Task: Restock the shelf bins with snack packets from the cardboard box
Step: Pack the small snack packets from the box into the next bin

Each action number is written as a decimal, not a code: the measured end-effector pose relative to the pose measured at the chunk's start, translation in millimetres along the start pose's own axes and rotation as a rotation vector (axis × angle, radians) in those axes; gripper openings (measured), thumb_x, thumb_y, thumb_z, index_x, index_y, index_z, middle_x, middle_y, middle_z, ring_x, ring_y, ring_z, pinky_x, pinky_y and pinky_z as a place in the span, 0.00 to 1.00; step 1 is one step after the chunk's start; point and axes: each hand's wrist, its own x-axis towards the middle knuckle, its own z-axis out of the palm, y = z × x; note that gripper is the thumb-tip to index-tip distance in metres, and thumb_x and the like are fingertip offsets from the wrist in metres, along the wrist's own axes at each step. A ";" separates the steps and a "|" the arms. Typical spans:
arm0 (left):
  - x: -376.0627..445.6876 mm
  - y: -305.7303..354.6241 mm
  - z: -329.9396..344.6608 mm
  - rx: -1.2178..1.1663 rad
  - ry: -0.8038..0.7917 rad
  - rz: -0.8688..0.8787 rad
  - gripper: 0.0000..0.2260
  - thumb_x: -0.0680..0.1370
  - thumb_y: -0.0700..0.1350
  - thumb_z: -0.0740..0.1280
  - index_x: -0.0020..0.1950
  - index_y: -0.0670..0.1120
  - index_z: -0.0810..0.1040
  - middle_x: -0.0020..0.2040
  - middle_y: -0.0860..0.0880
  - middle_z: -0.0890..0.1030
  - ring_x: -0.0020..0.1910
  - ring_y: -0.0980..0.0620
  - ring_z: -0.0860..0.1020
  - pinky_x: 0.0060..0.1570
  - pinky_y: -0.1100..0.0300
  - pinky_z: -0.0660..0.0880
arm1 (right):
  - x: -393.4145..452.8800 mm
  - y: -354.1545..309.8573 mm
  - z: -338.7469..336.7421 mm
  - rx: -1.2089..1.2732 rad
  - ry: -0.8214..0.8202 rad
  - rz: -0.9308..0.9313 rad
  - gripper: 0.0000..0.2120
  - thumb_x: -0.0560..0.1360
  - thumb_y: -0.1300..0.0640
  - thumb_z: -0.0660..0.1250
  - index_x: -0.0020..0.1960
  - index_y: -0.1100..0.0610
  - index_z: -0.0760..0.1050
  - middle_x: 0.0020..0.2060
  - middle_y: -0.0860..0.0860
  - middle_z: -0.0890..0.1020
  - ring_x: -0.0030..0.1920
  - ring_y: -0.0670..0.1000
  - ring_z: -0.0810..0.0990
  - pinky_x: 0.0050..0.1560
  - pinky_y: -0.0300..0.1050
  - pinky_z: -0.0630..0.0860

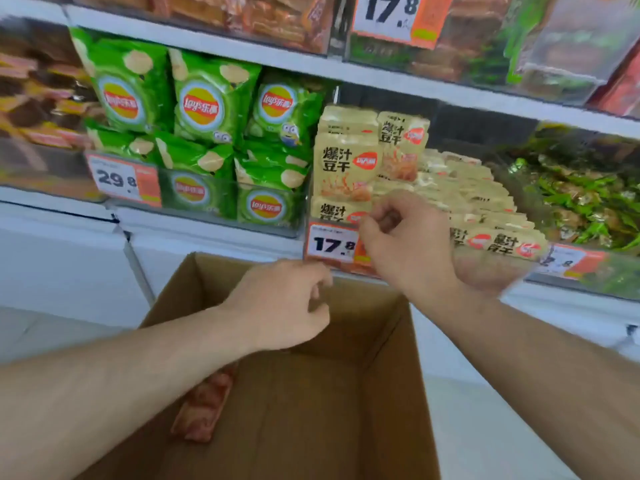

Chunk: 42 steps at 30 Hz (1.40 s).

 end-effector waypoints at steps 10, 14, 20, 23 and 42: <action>-77.2 -114.7 49.9 -0.132 -0.413 -0.423 0.12 0.77 0.47 0.68 0.60 0.49 0.78 0.51 0.53 0.79 0.49 0.55 0.76 0.46 0.65 0.69 | -167.9 6.1 194.2 -0.006 -1.119 0.494 0.06 0.78 0.56 0.64 0.42 0.53 0.75 0.46 0.52 0.80 0.48 0.55 0.82 0.45 0.45 0.76; -85.2 -135.3 78.8 -0.284 -0.497 -0.580 0.09 0.75 0.46 0.67 0.55 0.51 0.78 0.51 0.53 0.79 0.48 0.53 0.76 0.46 0.63 0.70 | -243.5 12.2 248.5 0.030 -1.499 0.712 0.09 0.83 0.58 0.59 0.56 0.62 0.75 0.49 0.59 0.77 0.41 0.55 0.80 0.33 0.44 0.72; -90.4 -165.5 95.6 -0.472 -0.514 -0.849 0.04 0.78 0.45 0.67 0.43 0.48 0.77 0.41 0.52 0.79 0.37 0.58 0.73 0.30 0.69 0.69 | -320.4 20.4 308.5 0.109 -1.622 1.202 0.13 0.82 0.46 0.58 0.45 0.54 0.72 0.42 0.55 0.75 0.35 0.51 0.73 0.36 0.41 0.70; -89.9 -169.2 99.7 -0.559 -0.536 -0.965 0.03 0.78 0.44 0.67 0.44 0.47 0.78 0.39 0.51 0.78 0.38 0.56 0.74 0.30 0.66 0.67 | -327.1 14.9 323.5 0.253 -1.442 1.330 0.18 0.80 0.47 0.64 0.66 0.55 0.73 0.63 0.56 0.74 0.58 0.56 0.74 0.59 0.46 0.71; -90.5 -165.9 97.8 -0.580 -0.404 -1.087 0.05 0.77 0.41 0.70 0.48 0.48 0.75 0.48 0.49 0.80 0.46 0.52 0.79 0.44 0.59 0.78 | -200.1 70.4 275.5 1.107 -1.167 1.495 0.16 0.65 0.56 0.69 0.52 0.57 0.78 0.41 0.53 0.81 0.37 0.51 0.75 0.40 0.44 0.70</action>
